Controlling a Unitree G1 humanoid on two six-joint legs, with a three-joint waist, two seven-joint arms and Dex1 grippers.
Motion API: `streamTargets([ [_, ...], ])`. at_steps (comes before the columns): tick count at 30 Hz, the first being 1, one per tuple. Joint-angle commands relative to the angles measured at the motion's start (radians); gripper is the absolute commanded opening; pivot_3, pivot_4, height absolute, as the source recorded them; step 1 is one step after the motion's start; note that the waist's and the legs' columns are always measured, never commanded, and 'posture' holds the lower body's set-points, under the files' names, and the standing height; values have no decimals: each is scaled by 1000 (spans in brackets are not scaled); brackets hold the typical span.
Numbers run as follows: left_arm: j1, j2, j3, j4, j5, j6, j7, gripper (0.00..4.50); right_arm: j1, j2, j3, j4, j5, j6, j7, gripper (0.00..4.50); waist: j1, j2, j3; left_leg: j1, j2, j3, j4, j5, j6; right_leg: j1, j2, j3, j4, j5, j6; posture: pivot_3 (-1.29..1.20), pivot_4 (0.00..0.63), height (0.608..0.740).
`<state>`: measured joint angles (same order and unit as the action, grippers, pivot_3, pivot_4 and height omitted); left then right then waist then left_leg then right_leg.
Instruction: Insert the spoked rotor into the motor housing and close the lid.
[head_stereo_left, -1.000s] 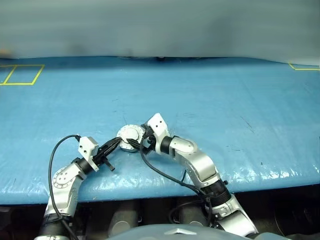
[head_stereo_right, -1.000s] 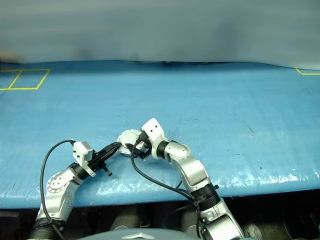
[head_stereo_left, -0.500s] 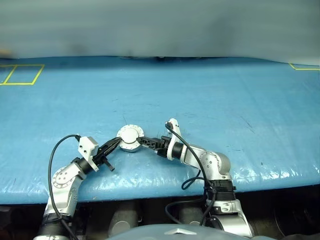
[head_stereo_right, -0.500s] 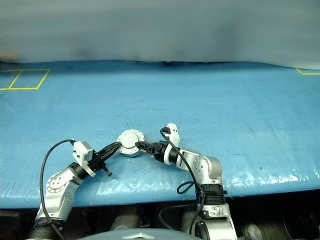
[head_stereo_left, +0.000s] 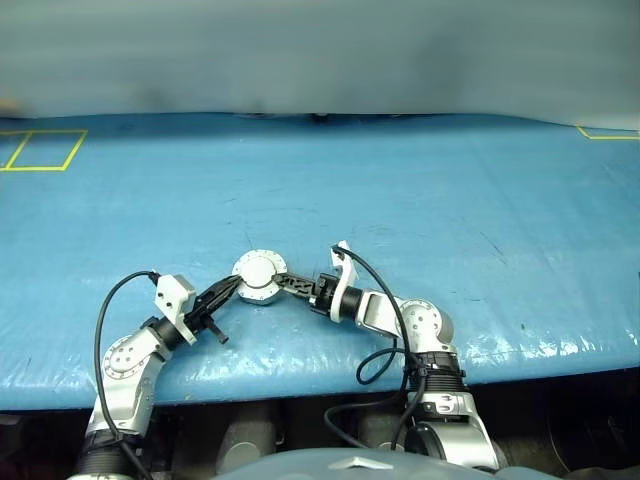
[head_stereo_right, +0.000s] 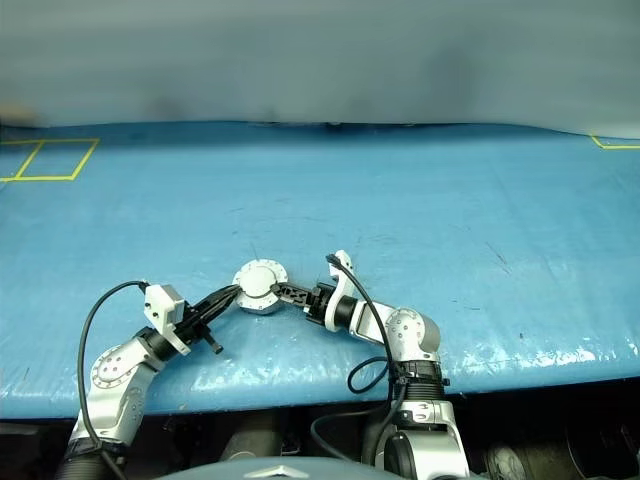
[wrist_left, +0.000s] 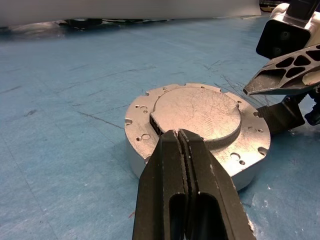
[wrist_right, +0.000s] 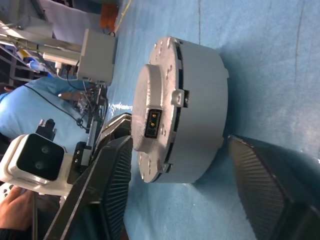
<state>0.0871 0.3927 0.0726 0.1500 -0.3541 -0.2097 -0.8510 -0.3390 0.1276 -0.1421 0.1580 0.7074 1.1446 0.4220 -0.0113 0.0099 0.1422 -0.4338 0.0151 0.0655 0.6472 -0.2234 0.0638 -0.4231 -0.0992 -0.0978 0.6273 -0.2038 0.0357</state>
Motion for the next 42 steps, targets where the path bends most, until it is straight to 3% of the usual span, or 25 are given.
streamTargets([
  [1,22,9,-22,38,39,24,2,0,4,46,-1,-1,39,-3,3,1986,0,0,0,0,0,0,0,0,0,0,0,0,0,0,0,0,150,740],
  [4,22,7,-24,43,40,22,1,0,6,30,26,-10,33,-11,3,1193,1,1,-1,0,0,0,0,0,0,0,0,0,0,0,0,0,150,740],
  [11,2,-24,8,42,-6,61,36,0,-3,27,16,-3,34,-41,-18,1169,1,2,-1,1,0,0,0,0,0,0,0,1,0,0,0,0,150,740],
  [19,-33,-131,144,-76,-287,266,105,0,-22,56,-98,18,135,-58,-74,1169,1,-2,2,-4,0,0,2,3,5,-3,1,0,0,1,2,0,150,740],
  [28,-13,-191,173,-143,-411,461,197,0,-29,70,-167,7,271,-71,-134,1169,-1,-5,5,-13,-4,-1,4,2,9,-4,6,1,0,7,10,0,150,740],
  [31,-10,-223,191,-163,-480,503,190,587,-30,74,-178,1,307,-72,-146,1169,-1,-7,7,-13,-4,-1,5,2,10,-4,6,1,0,7,11,0,150,740],
  [42,-8,-306,224,-198,-641,641,241,4244,-53,88,-190,-20,458,-81,-194,1169,-2,-8,8,-14,-4,-1,6,2,10,-4,7,2,0,7,11,0,150,740],
])
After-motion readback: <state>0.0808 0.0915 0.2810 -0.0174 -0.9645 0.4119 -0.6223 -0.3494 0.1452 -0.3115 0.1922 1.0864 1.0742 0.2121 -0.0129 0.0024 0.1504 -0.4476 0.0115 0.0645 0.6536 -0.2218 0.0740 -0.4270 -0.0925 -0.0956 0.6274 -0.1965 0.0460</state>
